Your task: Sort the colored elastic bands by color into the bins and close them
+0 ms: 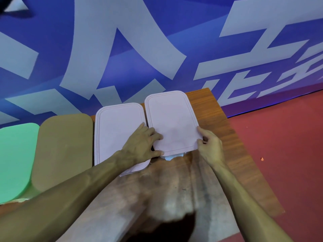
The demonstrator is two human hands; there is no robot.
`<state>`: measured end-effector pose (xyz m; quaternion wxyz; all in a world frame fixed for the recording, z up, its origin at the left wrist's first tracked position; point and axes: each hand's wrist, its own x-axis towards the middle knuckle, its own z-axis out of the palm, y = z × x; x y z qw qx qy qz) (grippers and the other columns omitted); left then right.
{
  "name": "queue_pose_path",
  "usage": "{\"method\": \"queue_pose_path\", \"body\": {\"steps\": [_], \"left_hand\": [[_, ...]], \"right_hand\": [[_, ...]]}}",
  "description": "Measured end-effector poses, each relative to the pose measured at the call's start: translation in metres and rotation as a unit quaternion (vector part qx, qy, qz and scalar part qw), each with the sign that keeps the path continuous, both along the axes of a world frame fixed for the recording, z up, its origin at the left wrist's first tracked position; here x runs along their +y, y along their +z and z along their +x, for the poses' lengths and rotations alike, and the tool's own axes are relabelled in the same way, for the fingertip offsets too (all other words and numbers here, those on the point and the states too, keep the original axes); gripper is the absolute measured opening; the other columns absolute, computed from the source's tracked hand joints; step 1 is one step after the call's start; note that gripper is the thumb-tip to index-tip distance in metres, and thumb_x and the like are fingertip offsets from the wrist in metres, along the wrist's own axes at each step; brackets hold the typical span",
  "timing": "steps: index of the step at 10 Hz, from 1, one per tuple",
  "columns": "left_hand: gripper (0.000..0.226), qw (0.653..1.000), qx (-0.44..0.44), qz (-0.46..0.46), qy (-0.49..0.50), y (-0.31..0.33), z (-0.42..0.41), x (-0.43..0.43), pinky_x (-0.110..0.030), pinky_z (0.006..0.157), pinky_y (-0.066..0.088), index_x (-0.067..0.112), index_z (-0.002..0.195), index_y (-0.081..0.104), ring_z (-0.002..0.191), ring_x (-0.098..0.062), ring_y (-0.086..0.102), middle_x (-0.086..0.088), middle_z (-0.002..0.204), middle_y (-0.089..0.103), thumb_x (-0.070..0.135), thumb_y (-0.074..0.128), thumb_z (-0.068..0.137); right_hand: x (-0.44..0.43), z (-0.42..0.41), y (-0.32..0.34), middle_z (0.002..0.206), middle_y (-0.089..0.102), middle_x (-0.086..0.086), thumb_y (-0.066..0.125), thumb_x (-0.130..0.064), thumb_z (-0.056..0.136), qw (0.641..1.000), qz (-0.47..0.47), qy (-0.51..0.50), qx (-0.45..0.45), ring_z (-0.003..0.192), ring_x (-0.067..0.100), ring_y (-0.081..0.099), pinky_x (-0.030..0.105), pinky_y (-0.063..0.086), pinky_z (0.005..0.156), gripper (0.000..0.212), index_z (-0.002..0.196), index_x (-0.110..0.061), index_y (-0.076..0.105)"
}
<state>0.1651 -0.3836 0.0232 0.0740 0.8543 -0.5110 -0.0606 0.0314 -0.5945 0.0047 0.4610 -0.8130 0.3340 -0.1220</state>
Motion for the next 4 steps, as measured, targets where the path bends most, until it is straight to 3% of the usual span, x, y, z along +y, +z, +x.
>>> {"method": "queue_pose_path", "body": {"steps": [1,2,3,4], "left_hand": [[0.056,0.999,0.016,0.050,-0.007,0.012,0.004,-0.006,-0.028,0.096,0.029,0.023,0.125,0.056,0.100,-0.022,0.046,-0.001,0.109,0.056,0.059,0.055,0.082],[0.043,0.995,0.061,0.084,-0.006,0.027,0.015,-0.009,-0.032,0.097,0.034,0.022,0.122,0.057,0.105,-0.023,0.050,-0.001,0.116,0.057,0.047,0.054,0.088],[0.034,0.983,0.172,0.041,0.043,0.047,0.019,-0.002,-0.025,0.097,0.036,0.017,0.120,0.059,0.110,-0.020,0.051,-0.002,0.120,0.056,0.027,0.058,0.088],[0.031,0.979,0.180,-0.014,0.091,0.067,0.030,0.014,-0.027,0.099,0.039,0.021,0.118,0.061,0.112,-0.018,0.051,-0.001,0.122,0.056,0.024,0.058,0.088]], "right_hand": [[0.000,0.002,0.010,0.129,0.059,0.004,0.050,0.005,0.081,0.998,-0.039,0.025,0.041,0.115,0.021,0.056,0.028,0.046,0.097,0.049,0.128,-0.007,0.058],[-0.001,0.010,0.019,0.128,0.057,0.010,0.052,-0.002,0.079,0.983,-0.135,0.052,0.109,0.116,0.031,0.052,0.035,0.045,0.093,0.044,0.121,-0.008,0.061],[0.008,0.021,0.032,0.143,0.041,0.009,0.056,-0.012,0.081,0.945,-0.254,0.061,0.197,0.126,0.031,0.039,0.040,0.035,0.100,0.040,0.121,-0.010,0.061],[0.023,0.039,0.044,0.143,0.036,0.010,0.055,-0.015,0.083,0.931,-0.309,0.083,0.177,0.130,0.029,0.034,0.041,0.031,0.101,0.033,0.114,-0.007,0.062]]}}
